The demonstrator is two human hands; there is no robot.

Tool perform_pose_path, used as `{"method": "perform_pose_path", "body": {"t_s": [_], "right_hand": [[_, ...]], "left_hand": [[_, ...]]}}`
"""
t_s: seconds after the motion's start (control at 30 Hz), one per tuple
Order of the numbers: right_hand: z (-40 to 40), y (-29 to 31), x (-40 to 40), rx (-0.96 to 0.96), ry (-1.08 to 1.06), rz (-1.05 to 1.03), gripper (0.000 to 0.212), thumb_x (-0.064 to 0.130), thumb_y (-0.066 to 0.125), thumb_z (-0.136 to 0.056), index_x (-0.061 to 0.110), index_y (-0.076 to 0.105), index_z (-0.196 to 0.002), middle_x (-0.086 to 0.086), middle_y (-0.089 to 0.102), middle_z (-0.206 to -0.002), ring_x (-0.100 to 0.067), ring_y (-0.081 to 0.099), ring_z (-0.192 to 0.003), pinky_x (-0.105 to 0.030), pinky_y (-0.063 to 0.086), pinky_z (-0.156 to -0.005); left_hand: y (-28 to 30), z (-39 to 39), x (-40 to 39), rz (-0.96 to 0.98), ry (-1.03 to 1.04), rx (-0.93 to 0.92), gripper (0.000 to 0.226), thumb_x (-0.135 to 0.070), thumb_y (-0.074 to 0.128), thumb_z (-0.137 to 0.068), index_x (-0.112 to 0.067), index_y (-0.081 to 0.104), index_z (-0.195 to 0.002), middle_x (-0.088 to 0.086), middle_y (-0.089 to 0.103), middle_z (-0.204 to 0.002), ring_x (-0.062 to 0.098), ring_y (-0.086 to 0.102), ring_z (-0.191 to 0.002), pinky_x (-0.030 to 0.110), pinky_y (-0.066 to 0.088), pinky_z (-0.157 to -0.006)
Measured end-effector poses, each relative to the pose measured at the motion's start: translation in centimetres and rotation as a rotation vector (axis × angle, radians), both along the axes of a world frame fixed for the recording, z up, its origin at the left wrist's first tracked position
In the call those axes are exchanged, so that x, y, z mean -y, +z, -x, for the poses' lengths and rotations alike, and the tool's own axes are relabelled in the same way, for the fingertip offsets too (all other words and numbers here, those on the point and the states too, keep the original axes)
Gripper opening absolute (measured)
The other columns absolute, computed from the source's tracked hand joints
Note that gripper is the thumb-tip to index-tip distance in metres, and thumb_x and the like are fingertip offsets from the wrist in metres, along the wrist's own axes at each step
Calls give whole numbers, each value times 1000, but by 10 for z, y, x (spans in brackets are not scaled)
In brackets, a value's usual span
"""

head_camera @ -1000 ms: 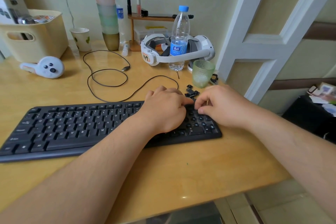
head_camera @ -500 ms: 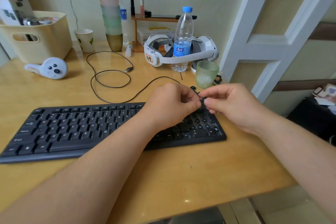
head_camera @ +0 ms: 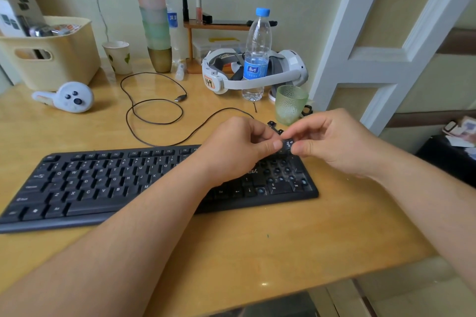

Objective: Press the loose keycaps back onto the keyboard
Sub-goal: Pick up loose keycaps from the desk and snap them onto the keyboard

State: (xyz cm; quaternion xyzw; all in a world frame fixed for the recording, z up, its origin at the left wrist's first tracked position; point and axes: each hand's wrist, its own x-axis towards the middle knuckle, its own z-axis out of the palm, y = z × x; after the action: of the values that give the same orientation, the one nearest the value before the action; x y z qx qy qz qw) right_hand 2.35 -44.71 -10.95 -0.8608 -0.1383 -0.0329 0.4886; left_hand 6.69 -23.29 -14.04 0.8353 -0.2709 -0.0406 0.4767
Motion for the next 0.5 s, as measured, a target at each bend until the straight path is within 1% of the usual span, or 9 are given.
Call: {"method": "perform_pose_path", "body": {"t_s": [0.07, 0.13, 0.2, 0.23, 0.3, 0.37, 0.4, 0.43, 0.5], "right_hand": [[-1, 4, 0, -2, -3, 36, 32, -5, 76, -85, 25, 79, -94, 9, 77, -80, 2, 67, -73, -16, 53, -74], [-3, 8, -1, -4, 2, 93, 32, -2, 76, -87, 28, 79, -97, 14, 77, -84, 3, 69, -77, -15, 53, -75], [-5, 10, -1, -12, 29, 167, 35, 1, 76, -88, 34, 79, -99, 14, 78, -89, 0, 70, -85, -19, 52, -81], [-6, 12, 0, -15, 49, 203, 36, 3, 76, -88, 37, 79, -100, 12, 78, -90, -2, 70, -86, -22, 52, -83], [-7, 14, 0, 0, 66, 261, 36, 5, 78, -87, 39, 79, -100, 10, 77, -91, -9, 70, -90, -28, 54, -88], [-7, 16, 0, 13, 56, 257, 38, 6, 80, -85, 41, 79, -100, 8, 77, -91, -11, 71, -92, -28, 56, -90], [-7, 17, 0, 24, 43, 228, 39, 5, 82, -83, 40, 78, -99, 8, 77, -90, -9, 71, -88, -25, 56, -89], [-7, 17, -1, 42, 25, 194, 37, 4, 83, -80, 38, 77, -96, 7, 77, -87, -7, 70, -83, -23, 57, -85], [-7, 16, 0, 87, -25, 165, 29, 3, 85, -78, 30, 76, -86, 9, 75, -82, -2, 66, -75, -20, 54, -77]], "left_hand": [[1, 0, -1, 5, -18, -27, 9, -39, 74, -95, -32, 79, -92, -18, 71, -74, -6, 57, -64, 18, 45, -67], [3, 1, -2, -5, -46, -55, 11, -41, 75, -94, -31, 79, -92, -15, 72, -77, -5, 58, -66, 14, 45, -67], [4, 2, -3, -22, -62, -74, 15, -43, 75, -93, -29, 79, -90, -14, 71, -74, -5, 56, -64, 9, 44, -63], [4, 2, -3, -30, -70, -85, 18, -44, 74, -94, -27, 79, -88, -14, 68, -71, -3, 55, -62, 9, 43, -61], [5, 2, -3, -37, -90, -118, 24, -45, 71, -95, -24, 79, -86, -13, 67, -69, 0, 53, -63, 11, 43, -63], [6, 1, -3, 3, -102, -178, 26, -45, 67, -98, -24, 81, -90, -11, 76, -80, 7, 63, -77, 19, 48, -79], [6, 1, -2, 29, -100, -201, 25, -44, 66, -99, -25, 81, -93, -10, 78, -86, 12, 67, -85, 26, 49, -88], [7, 1, -2, 45, -95, -210, 23, -41, 66, -100, -25, 81, -95, -11, 79, -90, 16, 67, -87, 30, 49, -92], [8, 1, -2, 48, -85, -199, 20, -37, 66, -101, -26, 81, -95, -12, 80, -90, 13, 62, -80, 30, 50, -86]]}}
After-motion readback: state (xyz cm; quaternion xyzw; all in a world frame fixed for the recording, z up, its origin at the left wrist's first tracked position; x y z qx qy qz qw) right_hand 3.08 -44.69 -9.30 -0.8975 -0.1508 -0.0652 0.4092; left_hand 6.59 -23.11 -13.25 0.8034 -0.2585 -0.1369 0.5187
